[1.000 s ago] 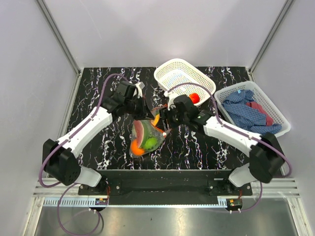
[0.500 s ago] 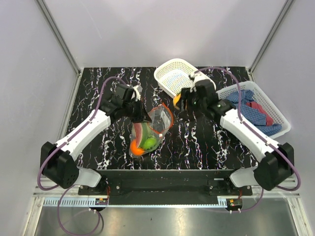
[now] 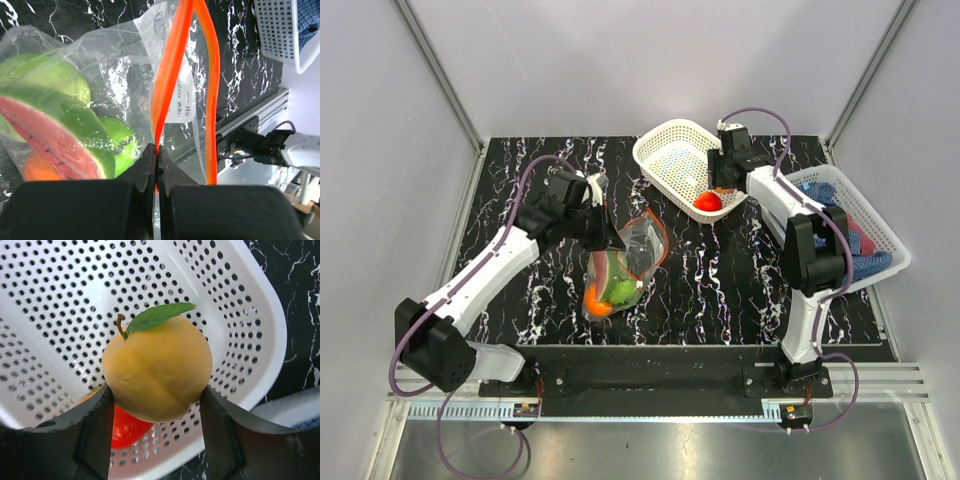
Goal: Open the zip-top bag and remove the fake food
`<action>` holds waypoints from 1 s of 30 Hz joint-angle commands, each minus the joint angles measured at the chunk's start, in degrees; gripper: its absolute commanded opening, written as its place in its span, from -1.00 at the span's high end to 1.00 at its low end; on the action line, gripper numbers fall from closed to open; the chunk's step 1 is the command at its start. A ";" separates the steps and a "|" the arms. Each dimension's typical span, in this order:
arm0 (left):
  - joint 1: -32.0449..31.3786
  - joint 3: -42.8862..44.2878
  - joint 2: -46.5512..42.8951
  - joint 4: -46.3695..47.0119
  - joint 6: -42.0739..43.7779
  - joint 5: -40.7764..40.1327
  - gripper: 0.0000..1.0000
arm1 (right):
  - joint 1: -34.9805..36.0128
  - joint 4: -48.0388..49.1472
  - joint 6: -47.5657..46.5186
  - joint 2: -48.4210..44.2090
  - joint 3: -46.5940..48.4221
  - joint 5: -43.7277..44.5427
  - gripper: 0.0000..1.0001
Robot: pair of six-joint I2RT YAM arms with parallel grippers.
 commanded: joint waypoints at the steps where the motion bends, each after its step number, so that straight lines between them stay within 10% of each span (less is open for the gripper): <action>1: 0.03 4.84 0.61 -1.95 3.85 1.82 1.00 | -1.59 0.07 -2.94 4.31 6.77 1.58 0.85; 5: 0.03 4.76 0.17 -2.21 4.02 1.82 1.00 | -2.03 -0.55 -4.61 6.42 7.92 2.20 0.62; 17: 0.03 7.30 2.28 -2.92 5.43 1.29 1.00 | -2.74 -7.40 -1.80 8.80 11.78 -3.77 -0.89; 30: 0.03 11.43 5.70 -2.83 4.12 2.00 1.00 | 2.61 -13.29 8.57 -8.24 4.15 -19.86 -0.97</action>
